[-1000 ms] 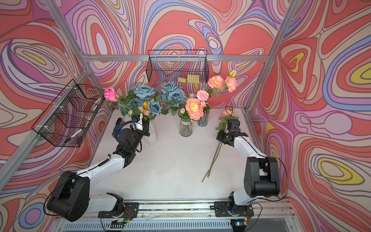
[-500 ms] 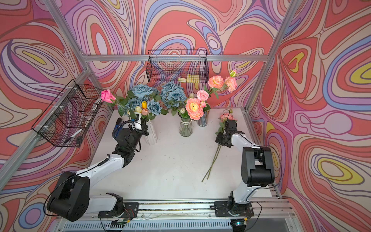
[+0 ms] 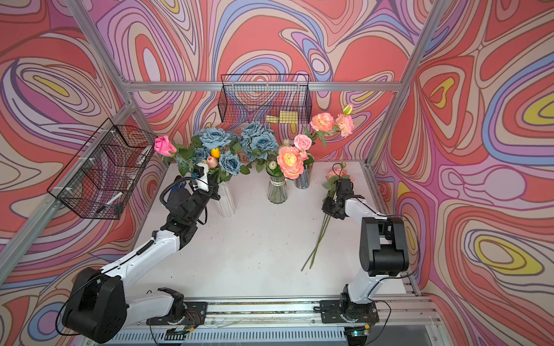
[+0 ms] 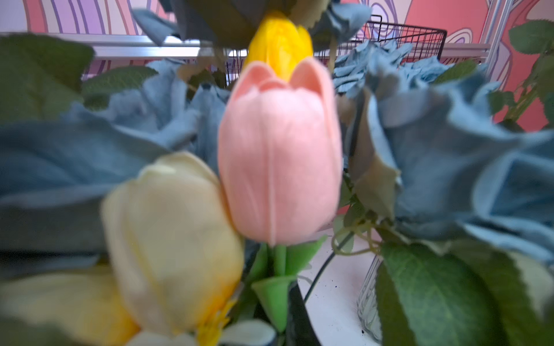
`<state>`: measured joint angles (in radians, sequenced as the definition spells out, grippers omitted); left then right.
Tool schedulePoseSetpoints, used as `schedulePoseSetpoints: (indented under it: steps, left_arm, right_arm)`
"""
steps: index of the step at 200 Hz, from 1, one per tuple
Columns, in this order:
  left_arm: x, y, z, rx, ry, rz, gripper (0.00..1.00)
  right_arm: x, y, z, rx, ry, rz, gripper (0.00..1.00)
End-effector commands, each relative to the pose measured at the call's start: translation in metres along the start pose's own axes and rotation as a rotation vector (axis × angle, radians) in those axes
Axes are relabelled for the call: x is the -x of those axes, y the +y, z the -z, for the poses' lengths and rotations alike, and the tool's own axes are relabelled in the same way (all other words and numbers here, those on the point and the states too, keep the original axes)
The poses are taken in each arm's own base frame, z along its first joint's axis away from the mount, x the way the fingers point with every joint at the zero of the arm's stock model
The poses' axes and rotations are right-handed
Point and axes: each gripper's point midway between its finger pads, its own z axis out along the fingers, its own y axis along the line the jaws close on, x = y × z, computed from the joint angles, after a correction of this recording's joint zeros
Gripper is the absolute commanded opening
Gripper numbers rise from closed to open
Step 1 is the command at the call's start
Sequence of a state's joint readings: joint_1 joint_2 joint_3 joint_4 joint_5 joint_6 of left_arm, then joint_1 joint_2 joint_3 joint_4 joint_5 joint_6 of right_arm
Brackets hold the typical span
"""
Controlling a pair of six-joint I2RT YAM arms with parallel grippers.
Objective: Pick out pink flowers from the vase
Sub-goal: Place the flower at the center of the board, then pick up the flower from the vase.
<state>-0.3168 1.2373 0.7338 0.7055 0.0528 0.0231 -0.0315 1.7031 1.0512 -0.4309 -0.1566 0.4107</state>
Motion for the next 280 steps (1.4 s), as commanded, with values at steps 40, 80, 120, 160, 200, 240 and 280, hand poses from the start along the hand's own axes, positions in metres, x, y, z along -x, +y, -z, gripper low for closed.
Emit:
schedulePoseSetpoints:
  steps: [40,80,120,160,200,240,280]
  left_arm:
    - [0.045,-0.008,0.006,-0.051,-0.063,-0.010,0.04]
    - [0.040,-0.006,0.009,-0.042,-0.045,0.002,0.08]
    - [0.036,-0.006,0.011,-0.039,-0.025,0.017,0.18]
    - [0.035,-0.004,0.013,-0.029,-0.023,0.020,0.13]
    - [0.040,-0.003,0.019,-0.020,-0.027,0.022,0.00]
    - [0.047,-0.002,0.022,-0.019,-0.037,0.022,0.16]
    - [0.058,-0.004,0.023,-0.032,-0.063,0.035,0.25]
  right_arm:
    - [0.013,0.008,0.006,0.030,-0.033,0.004,0.33]
    - [0.014,0.011,0.008,0.044,-0.039,0.005,0.33]
    - [0.014,0.012,0.009,0.052,-0.039,0.007,0.34]
    - [0.014,0.014,0.010,0.061,-0.040,0.008,0.34]
    - [0.014,0.015,0.011,0.066,-0.041,0.008,0.34]
    - [0.015,0.017,0.009,0.076,-0.036,0.008,0.34]
    - [0.016,0.018,0.011,0.084,-0.040,0.009,0.34]
